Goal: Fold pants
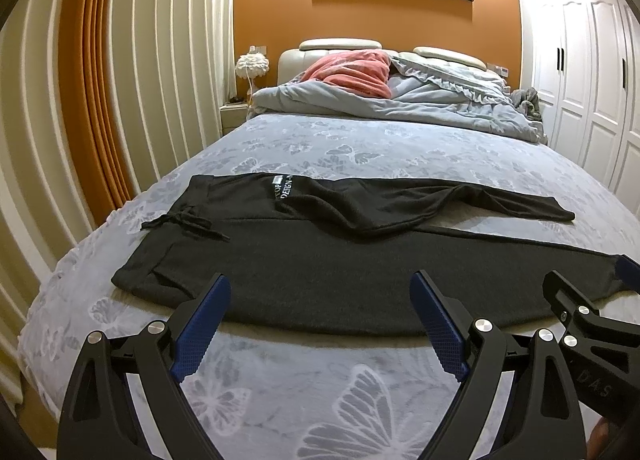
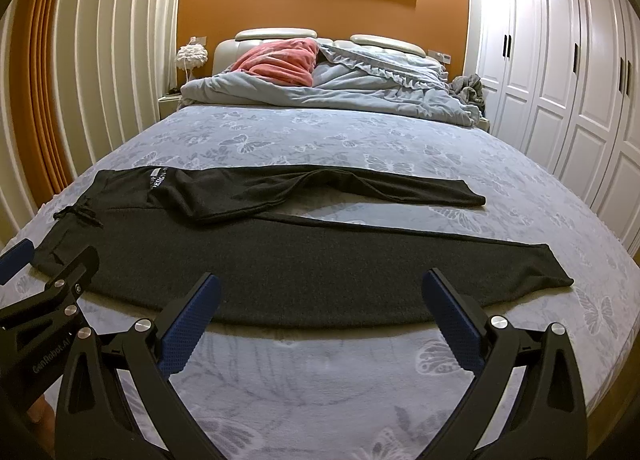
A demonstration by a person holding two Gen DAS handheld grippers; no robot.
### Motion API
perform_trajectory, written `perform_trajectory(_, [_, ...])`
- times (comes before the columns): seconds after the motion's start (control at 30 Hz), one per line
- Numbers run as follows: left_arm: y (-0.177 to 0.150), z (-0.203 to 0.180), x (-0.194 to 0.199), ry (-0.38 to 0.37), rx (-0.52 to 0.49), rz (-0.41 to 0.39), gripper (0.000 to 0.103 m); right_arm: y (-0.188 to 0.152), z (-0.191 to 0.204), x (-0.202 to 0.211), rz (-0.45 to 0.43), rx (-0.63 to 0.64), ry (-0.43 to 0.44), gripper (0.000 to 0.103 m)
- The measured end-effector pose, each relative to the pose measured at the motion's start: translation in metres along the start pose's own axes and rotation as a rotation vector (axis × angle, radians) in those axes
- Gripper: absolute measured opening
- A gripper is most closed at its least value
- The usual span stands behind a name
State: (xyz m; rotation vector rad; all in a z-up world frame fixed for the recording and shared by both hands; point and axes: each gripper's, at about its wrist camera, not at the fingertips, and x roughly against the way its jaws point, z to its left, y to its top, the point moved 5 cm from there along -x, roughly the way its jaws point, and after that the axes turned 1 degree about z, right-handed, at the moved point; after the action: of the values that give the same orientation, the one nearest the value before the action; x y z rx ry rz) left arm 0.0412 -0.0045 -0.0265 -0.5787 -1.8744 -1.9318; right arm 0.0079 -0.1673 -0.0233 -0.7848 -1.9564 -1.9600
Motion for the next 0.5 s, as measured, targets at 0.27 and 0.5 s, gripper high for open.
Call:
perform_trajectory(0.27, [0.0006,-0.0003,0.0001,0.003,0.001,-0.001,0.088,0.0002,-0.0004,-0.0005,0.0,0.0,0.0,0.098])
perform_trajectory(0.5, [-0.0002,-0.0006,-0.0004,0.002,-0.003,0.002,0.088,0.0005,-0.0009,-0.0009,0.0,-0.001,-0.001,0.098])
